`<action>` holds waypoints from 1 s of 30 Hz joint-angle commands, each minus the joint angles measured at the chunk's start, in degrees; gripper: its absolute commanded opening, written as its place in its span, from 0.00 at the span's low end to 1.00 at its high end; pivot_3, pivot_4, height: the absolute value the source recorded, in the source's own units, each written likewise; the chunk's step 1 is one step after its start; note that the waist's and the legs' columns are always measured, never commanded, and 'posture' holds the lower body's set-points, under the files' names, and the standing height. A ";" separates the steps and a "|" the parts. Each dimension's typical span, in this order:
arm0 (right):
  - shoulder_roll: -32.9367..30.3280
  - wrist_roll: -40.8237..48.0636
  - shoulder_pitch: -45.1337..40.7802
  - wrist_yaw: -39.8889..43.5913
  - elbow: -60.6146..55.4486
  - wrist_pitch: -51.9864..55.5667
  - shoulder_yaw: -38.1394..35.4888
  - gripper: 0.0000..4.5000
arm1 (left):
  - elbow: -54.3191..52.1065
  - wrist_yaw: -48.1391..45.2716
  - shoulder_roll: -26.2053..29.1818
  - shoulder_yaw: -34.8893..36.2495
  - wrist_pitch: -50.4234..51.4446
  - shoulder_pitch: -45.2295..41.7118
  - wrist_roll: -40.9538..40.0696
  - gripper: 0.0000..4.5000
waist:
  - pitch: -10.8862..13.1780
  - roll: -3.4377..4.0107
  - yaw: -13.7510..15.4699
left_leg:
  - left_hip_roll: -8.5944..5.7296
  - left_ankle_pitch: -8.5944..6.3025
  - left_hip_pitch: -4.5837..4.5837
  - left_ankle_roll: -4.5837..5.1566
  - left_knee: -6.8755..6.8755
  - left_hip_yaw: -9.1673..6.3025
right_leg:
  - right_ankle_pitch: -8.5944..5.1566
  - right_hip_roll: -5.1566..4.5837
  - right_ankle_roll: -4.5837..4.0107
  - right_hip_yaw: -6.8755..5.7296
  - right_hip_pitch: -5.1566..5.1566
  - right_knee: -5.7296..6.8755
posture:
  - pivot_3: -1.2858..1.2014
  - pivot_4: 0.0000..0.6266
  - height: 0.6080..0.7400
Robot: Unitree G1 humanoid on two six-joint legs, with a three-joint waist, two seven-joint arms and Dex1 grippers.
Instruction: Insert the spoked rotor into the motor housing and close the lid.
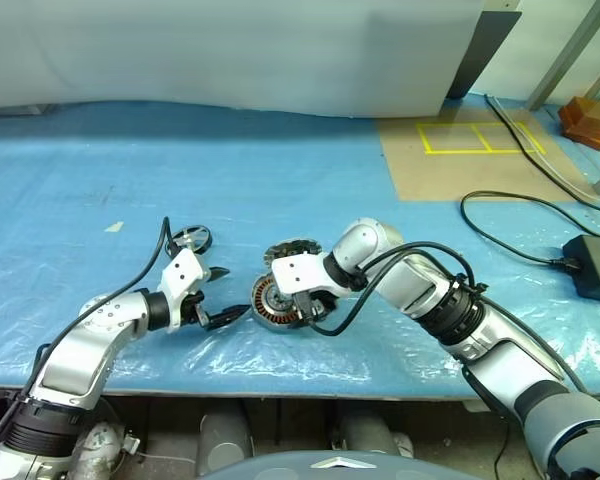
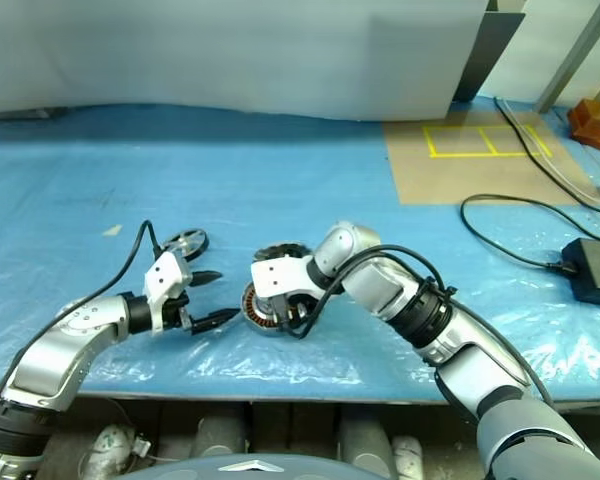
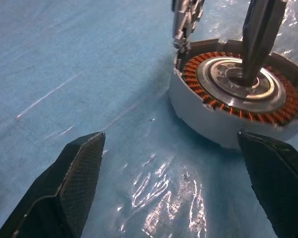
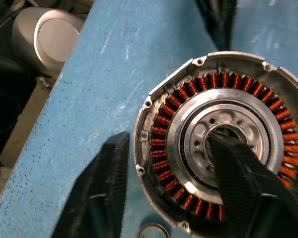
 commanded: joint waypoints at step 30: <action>-7.13 23.96 29.49 -26.87 -21.37 11.98 -37.40 0.76 | -4.90 -3.84 -1.06 -3.46 -0.13 -3.53 -1.70 1.00 | 0.02 0.07 1.63 | -0.02 0.01 -0.29 -0.01 -0.15 0.00 | 0.13 0.01 0.23 0.00 -0.32 -0.10 | 0.52 0.24 1.00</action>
